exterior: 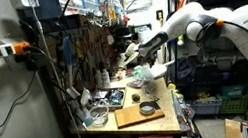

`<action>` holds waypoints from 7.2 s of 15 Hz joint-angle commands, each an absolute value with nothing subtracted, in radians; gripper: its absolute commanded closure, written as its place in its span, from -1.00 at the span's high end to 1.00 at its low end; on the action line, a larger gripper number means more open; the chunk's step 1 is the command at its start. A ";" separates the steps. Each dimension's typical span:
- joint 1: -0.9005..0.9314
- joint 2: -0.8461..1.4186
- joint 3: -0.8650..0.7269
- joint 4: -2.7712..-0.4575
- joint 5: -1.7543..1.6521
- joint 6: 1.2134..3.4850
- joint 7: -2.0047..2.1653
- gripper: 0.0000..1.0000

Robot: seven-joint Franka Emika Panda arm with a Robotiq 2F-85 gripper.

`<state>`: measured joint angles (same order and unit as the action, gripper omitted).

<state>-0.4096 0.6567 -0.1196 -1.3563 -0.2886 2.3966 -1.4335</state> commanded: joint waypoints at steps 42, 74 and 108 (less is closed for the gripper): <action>-0.462 0.824 -0.049 -0.661 0.244 1.513 -0.907 -0.99; -0.423 1.097 -0.082 -0.399 -0.056 1.167 -0.722 0.24; -0.576 0.869 0.031 -0.440 0.226 1.230 -0.699 1.00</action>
<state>-0.5343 0.8759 0.0069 -0.4245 0.1819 1.2299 -0.8206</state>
